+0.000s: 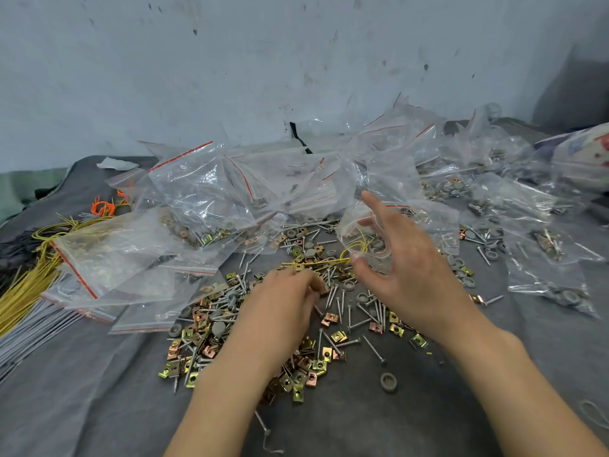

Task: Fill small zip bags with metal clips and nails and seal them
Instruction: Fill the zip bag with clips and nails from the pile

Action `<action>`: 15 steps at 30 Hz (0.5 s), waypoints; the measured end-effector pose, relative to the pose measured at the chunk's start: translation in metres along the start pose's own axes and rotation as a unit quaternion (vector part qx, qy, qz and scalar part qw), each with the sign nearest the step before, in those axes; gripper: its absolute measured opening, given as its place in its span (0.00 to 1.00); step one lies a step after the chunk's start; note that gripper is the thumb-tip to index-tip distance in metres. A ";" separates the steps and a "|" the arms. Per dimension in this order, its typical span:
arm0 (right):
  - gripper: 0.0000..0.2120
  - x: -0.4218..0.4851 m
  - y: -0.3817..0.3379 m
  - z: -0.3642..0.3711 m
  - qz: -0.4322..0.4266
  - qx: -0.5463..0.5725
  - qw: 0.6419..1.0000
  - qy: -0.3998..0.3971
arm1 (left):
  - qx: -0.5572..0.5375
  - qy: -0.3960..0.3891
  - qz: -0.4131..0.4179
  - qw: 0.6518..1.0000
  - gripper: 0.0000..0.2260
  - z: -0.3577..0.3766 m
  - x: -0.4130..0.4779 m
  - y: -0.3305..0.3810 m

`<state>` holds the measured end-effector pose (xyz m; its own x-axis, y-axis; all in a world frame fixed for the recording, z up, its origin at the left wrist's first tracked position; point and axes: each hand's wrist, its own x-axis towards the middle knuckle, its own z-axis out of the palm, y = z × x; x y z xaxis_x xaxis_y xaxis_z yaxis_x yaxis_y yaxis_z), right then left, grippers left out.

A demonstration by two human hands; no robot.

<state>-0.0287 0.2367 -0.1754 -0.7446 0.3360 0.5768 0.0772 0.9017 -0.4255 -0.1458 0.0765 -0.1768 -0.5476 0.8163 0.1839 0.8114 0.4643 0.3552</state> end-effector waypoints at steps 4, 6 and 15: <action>0.36 0.000 0.000 0.000 -0.003 -0.002 1.000 0.002 | -0.373 0.081 -0.113 0.917 0.08 -0.007 0.006 -0.003; 0.35 -0.001 0.000 0.001 -0.004 -0.004 1.000 0.002 | -0.541 0.069 -0.169 0.821 0.09 -0.010 0.007 0.000; 0.35 0.000 0.000 0.001 -0.004 -0.009 1.000 0.003 | -0.705 0.021 -0.194 0.682 0.08 -0.014 0.009 0.003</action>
<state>-0.0293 0.2365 -0.1761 -0.7415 0.3301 0.5841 0.0838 0.9094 -0.4075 -0.1516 0.0806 -0.1618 -0.6940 0.7023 -0.1587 -0.3823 -0.1726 0.9078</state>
